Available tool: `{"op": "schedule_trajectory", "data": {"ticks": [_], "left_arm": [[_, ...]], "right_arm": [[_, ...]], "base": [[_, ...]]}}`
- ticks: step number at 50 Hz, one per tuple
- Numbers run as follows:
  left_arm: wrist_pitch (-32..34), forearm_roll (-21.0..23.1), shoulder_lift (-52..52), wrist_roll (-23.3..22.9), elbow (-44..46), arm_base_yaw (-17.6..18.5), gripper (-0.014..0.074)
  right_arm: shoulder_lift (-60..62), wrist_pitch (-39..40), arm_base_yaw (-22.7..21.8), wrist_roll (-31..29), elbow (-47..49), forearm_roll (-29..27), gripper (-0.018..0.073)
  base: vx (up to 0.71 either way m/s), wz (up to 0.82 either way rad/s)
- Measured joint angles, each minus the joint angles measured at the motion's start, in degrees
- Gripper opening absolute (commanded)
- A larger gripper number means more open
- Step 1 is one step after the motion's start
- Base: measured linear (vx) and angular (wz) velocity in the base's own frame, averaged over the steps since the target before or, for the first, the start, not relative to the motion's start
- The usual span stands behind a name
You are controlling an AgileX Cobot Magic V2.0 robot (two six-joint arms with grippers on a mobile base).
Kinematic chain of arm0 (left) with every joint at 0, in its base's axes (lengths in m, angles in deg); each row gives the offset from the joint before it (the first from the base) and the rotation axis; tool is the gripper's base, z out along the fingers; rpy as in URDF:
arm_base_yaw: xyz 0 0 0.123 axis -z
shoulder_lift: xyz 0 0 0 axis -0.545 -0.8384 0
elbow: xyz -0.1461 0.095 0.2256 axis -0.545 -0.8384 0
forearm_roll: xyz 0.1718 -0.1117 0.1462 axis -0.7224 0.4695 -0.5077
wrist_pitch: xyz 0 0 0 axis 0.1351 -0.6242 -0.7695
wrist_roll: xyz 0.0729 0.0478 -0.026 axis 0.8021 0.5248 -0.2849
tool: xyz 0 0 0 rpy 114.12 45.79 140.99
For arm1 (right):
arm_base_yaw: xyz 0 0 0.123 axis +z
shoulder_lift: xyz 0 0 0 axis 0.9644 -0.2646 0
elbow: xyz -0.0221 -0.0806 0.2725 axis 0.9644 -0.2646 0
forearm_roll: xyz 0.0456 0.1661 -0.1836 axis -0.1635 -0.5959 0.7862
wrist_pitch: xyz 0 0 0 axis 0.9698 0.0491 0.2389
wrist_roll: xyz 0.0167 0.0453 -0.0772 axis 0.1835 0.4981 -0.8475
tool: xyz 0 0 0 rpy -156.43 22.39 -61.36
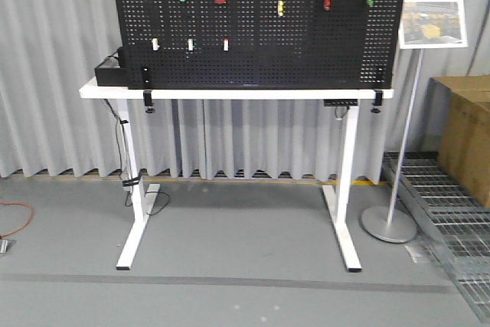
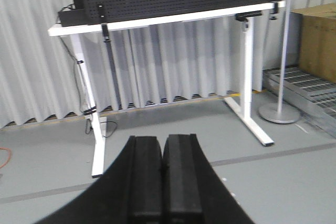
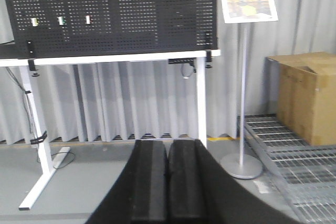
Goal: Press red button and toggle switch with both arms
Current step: 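Drive the base forward up to the black pegboard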
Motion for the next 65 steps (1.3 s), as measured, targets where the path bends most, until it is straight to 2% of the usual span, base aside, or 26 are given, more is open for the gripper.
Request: {"op": "schedule_trajectory", "data": {"ticks": [19,65], "left_arm": [[0.0,0.0,0.0,0.0,0.0,0.0,0.0001],[0.0,0.0,0.0,0.0,0.0,0.0,0.0001]], "right_arm": [[0.0,0.0,0.0,0.0,0.0,0.0,-0.0003],[0.0,0.0,0.0,0.0,0.0,0.0,-0.0003]], "base": [[0.34,0.09],[0.38,-0.08]]}}
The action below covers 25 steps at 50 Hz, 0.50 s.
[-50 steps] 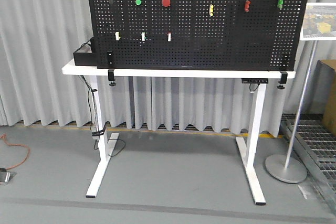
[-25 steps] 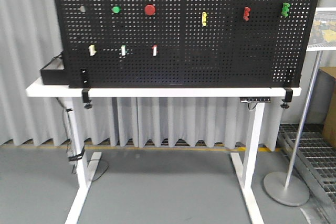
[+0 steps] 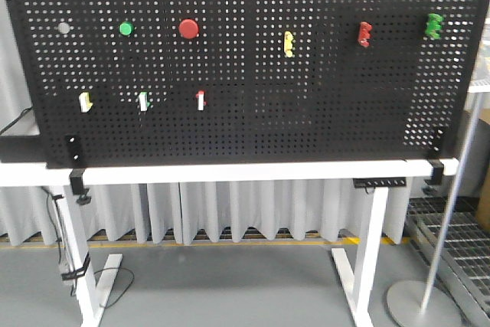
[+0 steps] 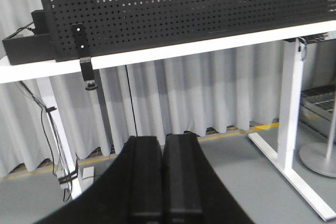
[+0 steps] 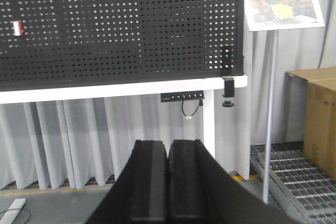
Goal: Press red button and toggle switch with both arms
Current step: 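Drive the base forward up to the black pegboard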
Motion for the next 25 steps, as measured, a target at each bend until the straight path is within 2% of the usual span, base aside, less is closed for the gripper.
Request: {"op": "schedule_trajectory", "data": {"ticks": [25], "left_arm": [[0.0,0.0,0.0,0.0,0.0,0.0,0.0001]], "right_arm": [[0.0,0.0,0.0,0.0,0.0,0.0,-0.0003]], "base": [[0.42,0.08]]}}
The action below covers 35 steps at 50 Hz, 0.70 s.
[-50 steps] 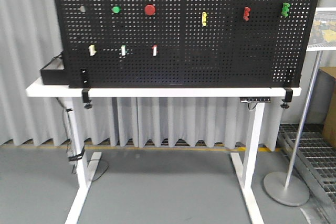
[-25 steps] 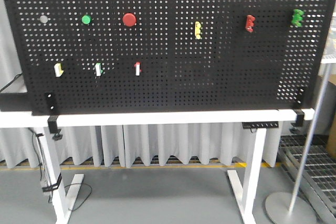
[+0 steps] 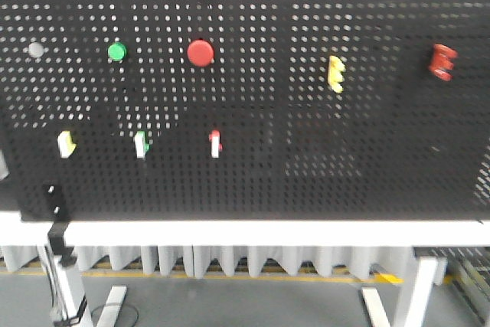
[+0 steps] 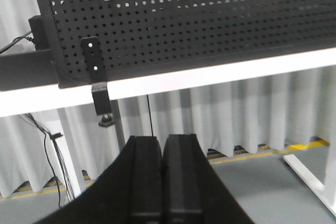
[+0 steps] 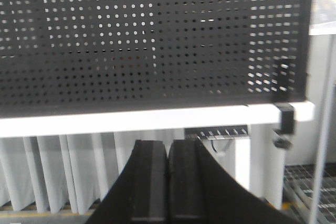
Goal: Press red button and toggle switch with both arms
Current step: 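Drive the base forward up to the black pegboard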
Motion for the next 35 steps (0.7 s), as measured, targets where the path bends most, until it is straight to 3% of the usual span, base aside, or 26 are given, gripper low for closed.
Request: {"op": "schedule_trajectory", "data": {"ticks": [35], "left_arm": [[0.0,0.0,0.0,0.0,0.0,0.0,0.0001]], "right_arm": [[0.0,0.0,0.0,0.0,0.0,0.0,-0.0003]], "base": [[0.3,-0.03]]}}
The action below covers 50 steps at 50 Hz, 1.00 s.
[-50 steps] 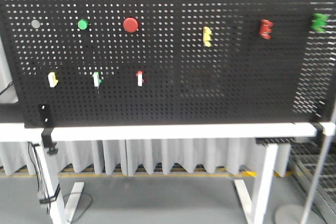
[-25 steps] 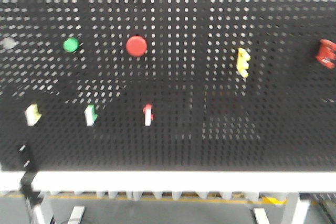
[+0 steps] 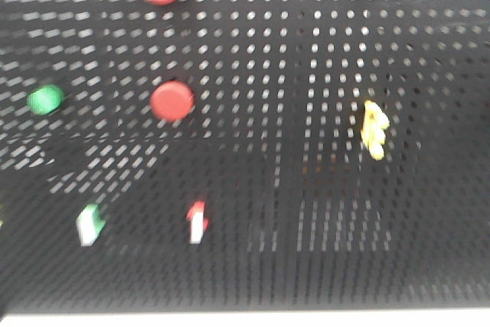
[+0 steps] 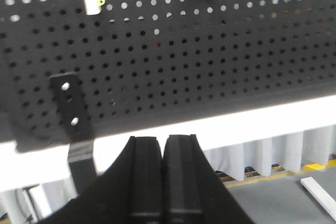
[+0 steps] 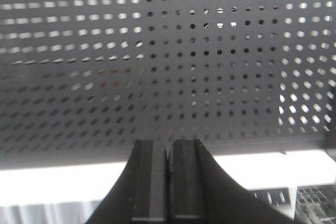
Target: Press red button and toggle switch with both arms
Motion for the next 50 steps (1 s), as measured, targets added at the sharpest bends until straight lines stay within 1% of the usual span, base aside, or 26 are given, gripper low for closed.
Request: {"op": "schedule_trajectory", "data": {"ticks": [17,50], "left_arm": [[0.0,0.0,0.0,0.0,0.0,0.0,0.0001],[0.1,0.0,0.0,0.0,0.0,0.0,0.0001]], "right_arm": [[0.0,0.0,0.0,0.0,0.0,0.0,-0.0003],[0.0,0.7,0.0,0.0,0.0,0.0,-0.0003]], "base": [[0.11,-0.02],[0.01,0.0]]}}
